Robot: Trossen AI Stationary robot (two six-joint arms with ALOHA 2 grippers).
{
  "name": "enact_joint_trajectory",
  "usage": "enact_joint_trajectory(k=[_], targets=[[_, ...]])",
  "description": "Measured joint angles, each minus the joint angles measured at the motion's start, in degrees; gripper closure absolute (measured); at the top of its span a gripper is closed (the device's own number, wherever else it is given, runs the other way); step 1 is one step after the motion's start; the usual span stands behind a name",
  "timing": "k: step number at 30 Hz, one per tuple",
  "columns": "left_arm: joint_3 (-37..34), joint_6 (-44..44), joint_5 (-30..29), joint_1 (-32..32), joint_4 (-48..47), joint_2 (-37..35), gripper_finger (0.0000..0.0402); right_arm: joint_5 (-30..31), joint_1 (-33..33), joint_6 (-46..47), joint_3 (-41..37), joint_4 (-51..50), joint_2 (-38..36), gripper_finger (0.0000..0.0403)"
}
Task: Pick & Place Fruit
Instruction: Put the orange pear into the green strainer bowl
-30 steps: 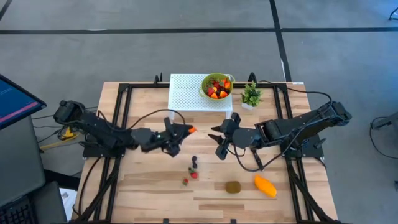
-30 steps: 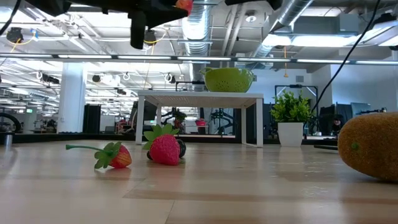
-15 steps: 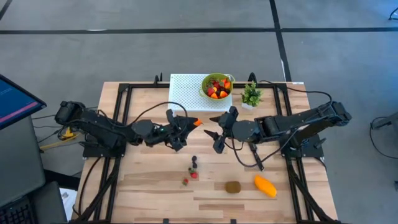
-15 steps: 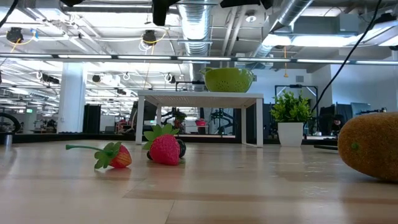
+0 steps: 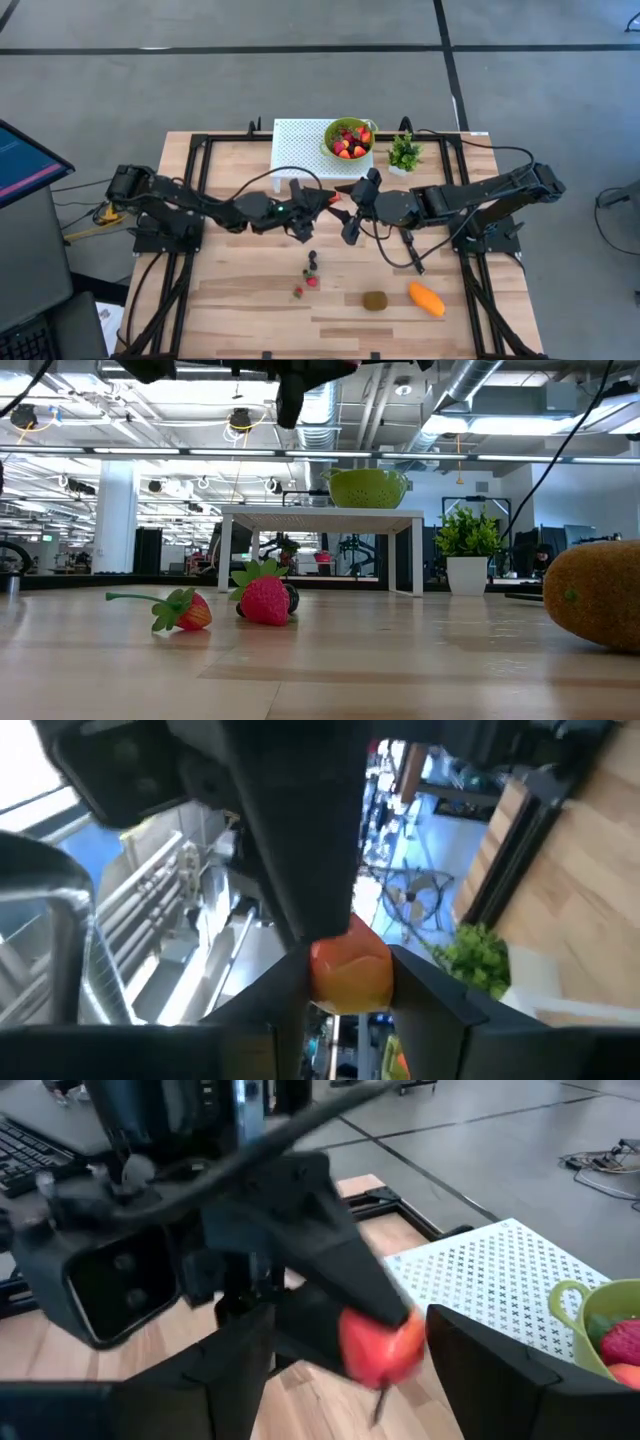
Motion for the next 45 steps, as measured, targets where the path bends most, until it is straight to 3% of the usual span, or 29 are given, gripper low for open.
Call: enact_joint_trajectory(k=[14,30,45], targets=[[2.39,-0.12,0.65,0.53,1.69,-0.02,0.0279,0.17,-0.6,-1.05,0.0,0.91,0.0,0.0158],[2.34,-1.45,0.61,0.53,1.8,-0.15,0.0279,0.26,-1.49,-0.66,0.0,0.87,-0.17,0.0279],[2.34,-1.72,0.26,0.45,1.65,-0.07,0.0279,-0.18,-3.26,-1.29,-0.02,1.0,-0.02,0.0203]])
